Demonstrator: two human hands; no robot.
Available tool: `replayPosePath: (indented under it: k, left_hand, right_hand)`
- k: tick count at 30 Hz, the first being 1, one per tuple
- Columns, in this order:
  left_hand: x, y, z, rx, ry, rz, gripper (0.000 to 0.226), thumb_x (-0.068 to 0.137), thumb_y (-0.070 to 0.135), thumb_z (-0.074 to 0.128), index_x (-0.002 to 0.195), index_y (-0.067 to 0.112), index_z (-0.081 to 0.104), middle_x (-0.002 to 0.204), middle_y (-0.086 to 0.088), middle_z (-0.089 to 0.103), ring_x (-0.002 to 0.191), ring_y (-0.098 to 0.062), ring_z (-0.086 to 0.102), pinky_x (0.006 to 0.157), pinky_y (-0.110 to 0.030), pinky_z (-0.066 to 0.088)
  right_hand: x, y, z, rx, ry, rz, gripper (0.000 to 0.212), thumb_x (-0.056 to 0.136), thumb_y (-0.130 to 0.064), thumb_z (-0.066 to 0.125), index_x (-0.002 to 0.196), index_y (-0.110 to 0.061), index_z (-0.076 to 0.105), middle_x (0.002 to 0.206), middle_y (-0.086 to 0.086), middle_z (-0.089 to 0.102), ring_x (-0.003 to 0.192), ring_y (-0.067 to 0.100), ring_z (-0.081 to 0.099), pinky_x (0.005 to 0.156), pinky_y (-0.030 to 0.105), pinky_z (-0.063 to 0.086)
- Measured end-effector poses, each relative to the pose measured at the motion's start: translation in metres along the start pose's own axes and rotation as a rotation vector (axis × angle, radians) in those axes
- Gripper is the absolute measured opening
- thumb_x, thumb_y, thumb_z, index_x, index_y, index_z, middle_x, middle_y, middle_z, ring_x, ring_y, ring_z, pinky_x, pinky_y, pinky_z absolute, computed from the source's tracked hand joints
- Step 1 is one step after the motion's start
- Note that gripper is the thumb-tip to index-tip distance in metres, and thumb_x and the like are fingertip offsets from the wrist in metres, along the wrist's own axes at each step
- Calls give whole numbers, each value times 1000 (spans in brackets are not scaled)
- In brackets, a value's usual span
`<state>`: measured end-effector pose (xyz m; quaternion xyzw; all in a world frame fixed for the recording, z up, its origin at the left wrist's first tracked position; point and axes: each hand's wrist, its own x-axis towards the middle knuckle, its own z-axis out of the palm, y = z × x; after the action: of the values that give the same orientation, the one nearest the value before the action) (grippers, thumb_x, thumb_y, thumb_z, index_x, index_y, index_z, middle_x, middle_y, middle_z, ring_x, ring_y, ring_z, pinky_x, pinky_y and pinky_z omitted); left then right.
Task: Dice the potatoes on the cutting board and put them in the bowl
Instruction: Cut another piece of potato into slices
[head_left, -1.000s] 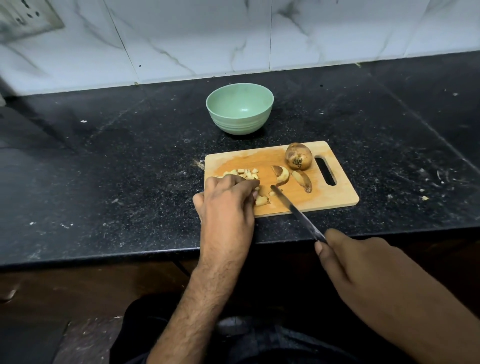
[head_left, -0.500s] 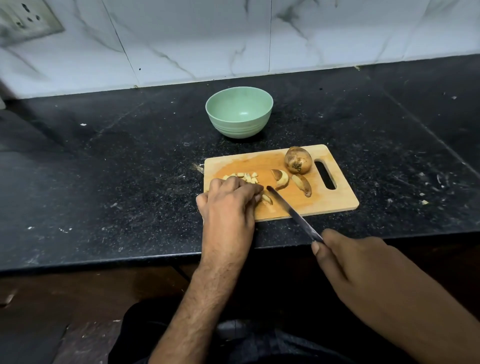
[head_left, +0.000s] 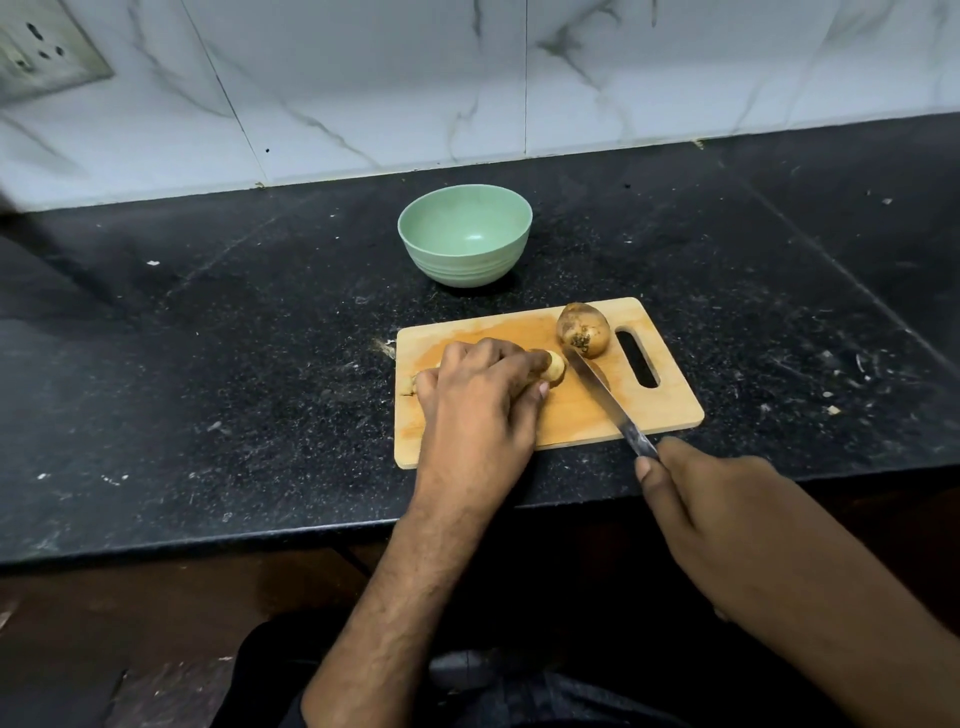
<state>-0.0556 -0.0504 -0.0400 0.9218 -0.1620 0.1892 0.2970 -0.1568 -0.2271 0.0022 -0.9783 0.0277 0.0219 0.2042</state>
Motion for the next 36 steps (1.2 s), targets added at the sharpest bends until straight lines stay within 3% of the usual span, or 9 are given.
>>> replayPosePath:
  k: [4,9,17,20,25,36]
  left_hand:
    - [25,2,2,104,-149,9,39,95,42,60,134,36,59,130,20,56,116,-7,40,89,-34,25]
    - [45,-1,4,146,-254,-58,28,96,38,60,124,38,64,119,16,61,113,-13,44,93,-39,29]
    - [39,4,-8,146,-176,-49,29,93,38,65,121,35,65,113,16,60,110,-11,46,85,-33,20]
    - [25,7,-21,155,-130,2,24,91,42,66,114,37,67,108,17,60,108,-10,46,83,-32,17]
    - [3,20,-18,187,-290,87,21,91,50,63,109,38,66,98,23,52,100,-3,35,82,-33,16]
    - [-9,18,-7,80,-175,-46,39,83,55,70,119,39,67,110,22,62,108,-7,41,84,-34,20]
  right_hand:
    - [2,-2,-3,16,-24,24,32,103,-46,27,79,-30,40,62,0,59,41,5,55,51,23,51]
    - [3,1,-2,6,-12,11,33,104,-47,25,78,-31,37,64,-1,59,45,3,56,52,20,48]
    - [-1,3,-2,26,-19,-7,34,102,-50,25,78,-30,40,61,-3,58,46,4,56,49,18,40]
    - [-4,5,-7,52,-33,14,35,102,-50,27,78,-29,42,60,0,60,47,1,60,48,21,46]
    - [-7,7,-12,26,-52,42,35,102,-50,26,79,-28,42,64,2,61,45,6,58,54,24,51]
    - [-22,-2,-3,3,-57,25,36,102,-52,23,78,-29,36,64,-3,57,46,5,54,51,20,45]
